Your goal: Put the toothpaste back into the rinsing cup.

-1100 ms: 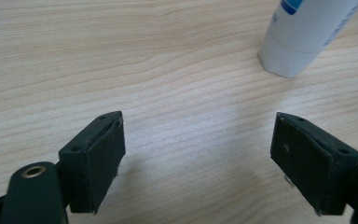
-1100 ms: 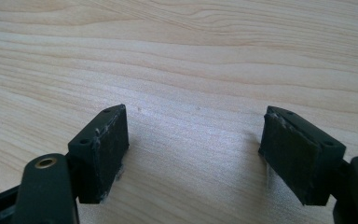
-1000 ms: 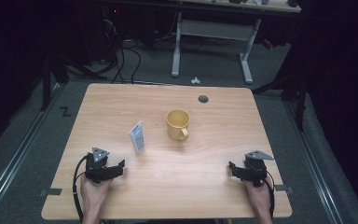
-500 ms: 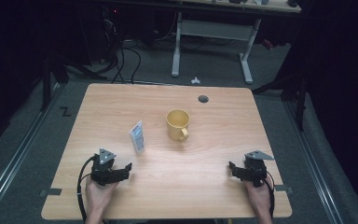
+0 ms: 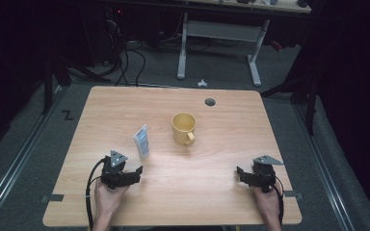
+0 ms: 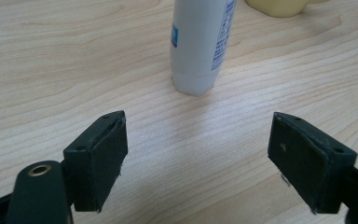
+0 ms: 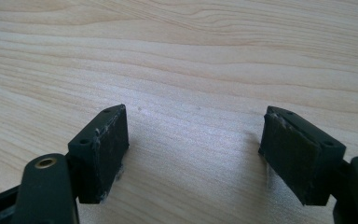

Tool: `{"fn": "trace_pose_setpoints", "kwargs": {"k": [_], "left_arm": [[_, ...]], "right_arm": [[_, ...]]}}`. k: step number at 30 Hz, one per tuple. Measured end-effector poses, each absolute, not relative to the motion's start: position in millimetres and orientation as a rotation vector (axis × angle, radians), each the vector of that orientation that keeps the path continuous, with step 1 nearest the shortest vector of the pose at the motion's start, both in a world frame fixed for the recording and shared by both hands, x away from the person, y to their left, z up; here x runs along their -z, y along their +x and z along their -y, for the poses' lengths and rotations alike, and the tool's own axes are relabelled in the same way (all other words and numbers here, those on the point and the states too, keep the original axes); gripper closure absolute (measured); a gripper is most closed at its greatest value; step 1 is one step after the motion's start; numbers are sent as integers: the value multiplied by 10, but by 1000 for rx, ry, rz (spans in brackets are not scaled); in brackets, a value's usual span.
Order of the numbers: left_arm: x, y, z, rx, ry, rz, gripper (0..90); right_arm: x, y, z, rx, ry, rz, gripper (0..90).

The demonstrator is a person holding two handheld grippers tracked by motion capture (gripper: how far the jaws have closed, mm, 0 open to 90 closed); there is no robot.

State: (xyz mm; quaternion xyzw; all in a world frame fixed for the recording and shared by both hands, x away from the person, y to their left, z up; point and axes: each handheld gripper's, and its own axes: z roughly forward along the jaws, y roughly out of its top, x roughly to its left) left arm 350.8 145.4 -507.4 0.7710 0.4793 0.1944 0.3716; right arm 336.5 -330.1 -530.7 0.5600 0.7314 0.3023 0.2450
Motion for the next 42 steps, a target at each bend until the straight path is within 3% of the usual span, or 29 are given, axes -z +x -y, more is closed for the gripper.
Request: {"fn": "trace_pose_setpoints", "kwargs": {"k": [42], "left_arm": [[4762, 3948, -1209, -547, 1907, -1203, 327]], "right_arm": [[5307, 3364, 3302, -826, 1524, -2000, 233]]}}
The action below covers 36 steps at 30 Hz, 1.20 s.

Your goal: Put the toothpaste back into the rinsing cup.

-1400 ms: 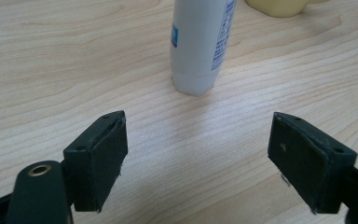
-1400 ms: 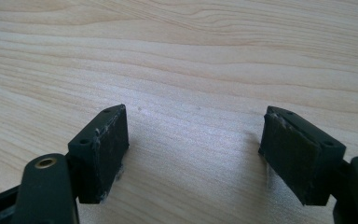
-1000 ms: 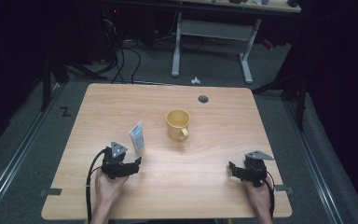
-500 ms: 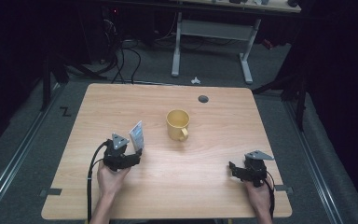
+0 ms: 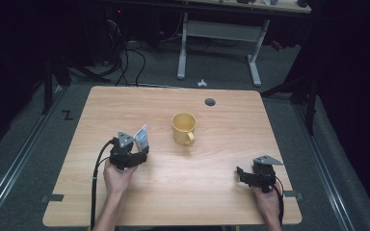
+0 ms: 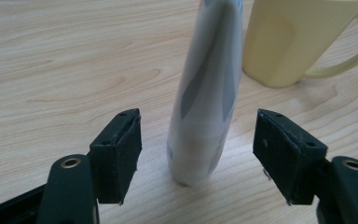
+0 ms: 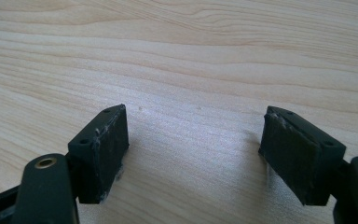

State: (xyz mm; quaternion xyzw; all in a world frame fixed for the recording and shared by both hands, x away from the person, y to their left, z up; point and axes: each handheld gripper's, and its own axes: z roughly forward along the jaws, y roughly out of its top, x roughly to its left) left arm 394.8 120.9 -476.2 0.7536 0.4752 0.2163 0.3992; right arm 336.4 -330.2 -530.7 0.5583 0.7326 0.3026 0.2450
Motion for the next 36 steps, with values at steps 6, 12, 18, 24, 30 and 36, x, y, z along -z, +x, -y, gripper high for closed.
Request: {"fn": "trace_pose_setpoints", "kwargs": {"k": [6, 12, 18, 24, 30, 36], "left_arm": [[4736, 4021, -1159, -562, 1903, -1214, 349], [4730, 4082, -1122, -592, 1897, -1222, 404], [4739, 4130, -1069, -604, 1905, -1210, 473], [4768, 4156, -1043, -597, 1918, -1189, 568], [4772, 4157, -1058, -594, 1924, -1167, 628], [4775, 4152, -1068, -597, 1934, -1140, 666]], "right_arm": [[5307, 3364, 3303, -826, 1524, -2000, 233], [5307, 3364, 3303, -827, 1524, -2001, 233], [5306, 3362, 3300, -827, 1528, -1999, 233], [5306, 3363, 3302, -827, 1524, -2001, 233], [5306, 3363, 3302, -827, 1524, -2001, 233], [5306, 3363, 3302, -828, 1525, -2001, 233]]}}
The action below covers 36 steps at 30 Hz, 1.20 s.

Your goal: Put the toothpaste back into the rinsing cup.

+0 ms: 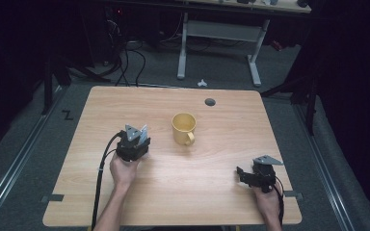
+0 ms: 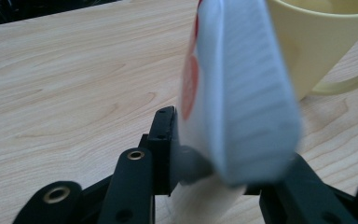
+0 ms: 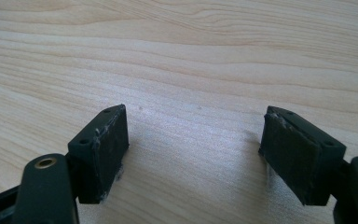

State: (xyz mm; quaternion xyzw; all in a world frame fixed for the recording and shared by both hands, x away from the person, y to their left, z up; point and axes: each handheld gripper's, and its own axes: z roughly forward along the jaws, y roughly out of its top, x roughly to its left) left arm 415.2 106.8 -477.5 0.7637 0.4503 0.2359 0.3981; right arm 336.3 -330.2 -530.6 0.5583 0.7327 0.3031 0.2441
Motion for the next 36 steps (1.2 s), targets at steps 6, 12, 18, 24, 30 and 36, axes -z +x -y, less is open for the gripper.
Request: {"fn": "trace_pose_setpoints", "kwargs": {"k": [6, 12, 18, 24, 30, 36], "left_arm": [[4764, 4147, -1069, -578, 1919, -1119, 680], [4729, 4136, -1101, -530, 1903, -1109, 682], [4689, 4117, -1135, -510, 1903, -1108, 685], [4608, 4092, -1107, -495, 1919, -1081, 686], [4531, 4090, -1120, -464, 1903, -1072, 686], [4449, 4090, -1108, -437, 1898, -1049, 685]], "right_arm": [[5306, 3363, 3301, -827, 1527, -2000, 233], [5306, 3363, 3302, -827, 1526, -2001, 233], [5306, 3363, 3301, -827, 1526, -2001, 233], [5306, 3363, 3301, -827, 1526, -2001, 233], [5306, 3363, 3301, -827, 1526, -2001, 233], [5306, 3363, 3301, -827, 1525, -2002, 233]]}}
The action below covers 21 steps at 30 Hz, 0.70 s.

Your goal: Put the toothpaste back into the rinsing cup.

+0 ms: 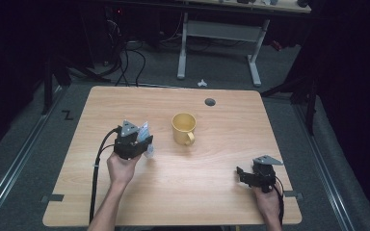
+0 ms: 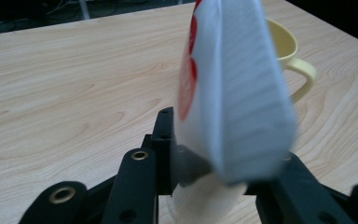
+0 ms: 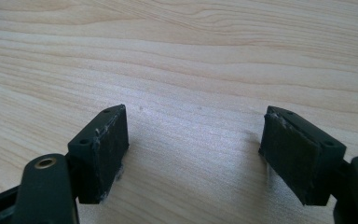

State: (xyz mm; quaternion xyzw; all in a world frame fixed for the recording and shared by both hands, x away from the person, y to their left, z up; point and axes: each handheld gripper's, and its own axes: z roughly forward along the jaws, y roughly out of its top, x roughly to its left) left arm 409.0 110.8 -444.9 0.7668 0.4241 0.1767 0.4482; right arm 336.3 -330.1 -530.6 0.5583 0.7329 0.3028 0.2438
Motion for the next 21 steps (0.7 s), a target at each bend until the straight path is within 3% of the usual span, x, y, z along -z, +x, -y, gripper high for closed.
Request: {"fn": "trace_pose_setpoints", "kwargs": {"k": [21], "left_arm": [[4242, 4150, -1036, -397, 1897, -987, 684]], "right_arm": [[5306, 3361, 3300, -828, 1525, -2002, 232]]}}
